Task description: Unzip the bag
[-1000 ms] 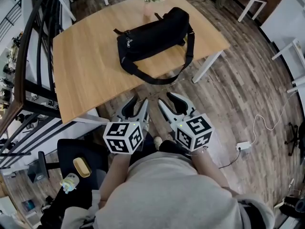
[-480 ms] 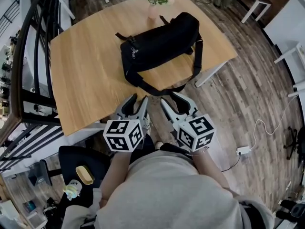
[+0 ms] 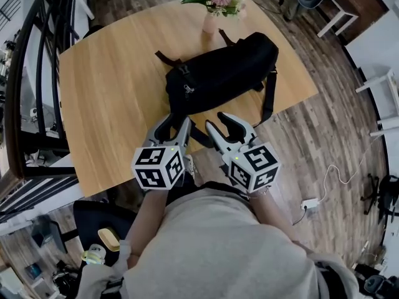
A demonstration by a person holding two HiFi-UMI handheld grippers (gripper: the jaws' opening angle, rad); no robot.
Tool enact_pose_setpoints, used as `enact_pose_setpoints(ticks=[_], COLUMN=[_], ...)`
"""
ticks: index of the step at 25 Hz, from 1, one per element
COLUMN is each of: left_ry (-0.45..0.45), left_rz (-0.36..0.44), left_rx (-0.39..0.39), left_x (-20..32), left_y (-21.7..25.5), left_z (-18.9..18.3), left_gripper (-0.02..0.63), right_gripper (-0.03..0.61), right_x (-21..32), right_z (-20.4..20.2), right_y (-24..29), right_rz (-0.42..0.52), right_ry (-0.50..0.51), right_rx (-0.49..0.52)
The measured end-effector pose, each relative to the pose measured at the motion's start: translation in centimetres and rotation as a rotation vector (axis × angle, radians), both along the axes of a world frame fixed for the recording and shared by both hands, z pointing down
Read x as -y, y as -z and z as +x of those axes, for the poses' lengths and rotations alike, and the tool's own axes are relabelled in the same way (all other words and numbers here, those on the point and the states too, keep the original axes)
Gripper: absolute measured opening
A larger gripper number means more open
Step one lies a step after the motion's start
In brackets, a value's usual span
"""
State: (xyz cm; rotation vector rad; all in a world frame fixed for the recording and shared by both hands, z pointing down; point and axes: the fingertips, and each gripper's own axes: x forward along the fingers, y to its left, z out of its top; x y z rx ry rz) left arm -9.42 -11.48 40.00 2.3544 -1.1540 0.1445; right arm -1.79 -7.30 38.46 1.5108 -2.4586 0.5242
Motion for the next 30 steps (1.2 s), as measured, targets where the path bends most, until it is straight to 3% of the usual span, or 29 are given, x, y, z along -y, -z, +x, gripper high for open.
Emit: enact_pose_setpoints(ticks=[8,14,22,30], left_ry=[-0.065,-0.094,-0.176,-0.222], left_rz=[-0.021,-0.054,-0.140,-0.187], left_rx=[0.030,0.007,-0.035,-0.028], left_x=[4.5,6.3,6.3,6.2], left_y=[-1.0,-1.7,-3.2,-4.6], left_z=[-0.3,-0.7,-0.2,0.3], left_gripper=[0.160,0.160,0.160,0.158], right_gripper=[0.144,0.144,0.140,0.129], right_x=[5.6,7.7,9.8,11.0], right_z=[-1.1,-2.9,-3.4,-4.3], right_y=[0.0,-0.5,-1.2,-2.8], right_rz=[0.008,0.000,-0.001,-0.036], right_ry=[-0.004,0.017,0.036,0.067], right_rx=[-0.012,-0.045,-0.111,-0.205])
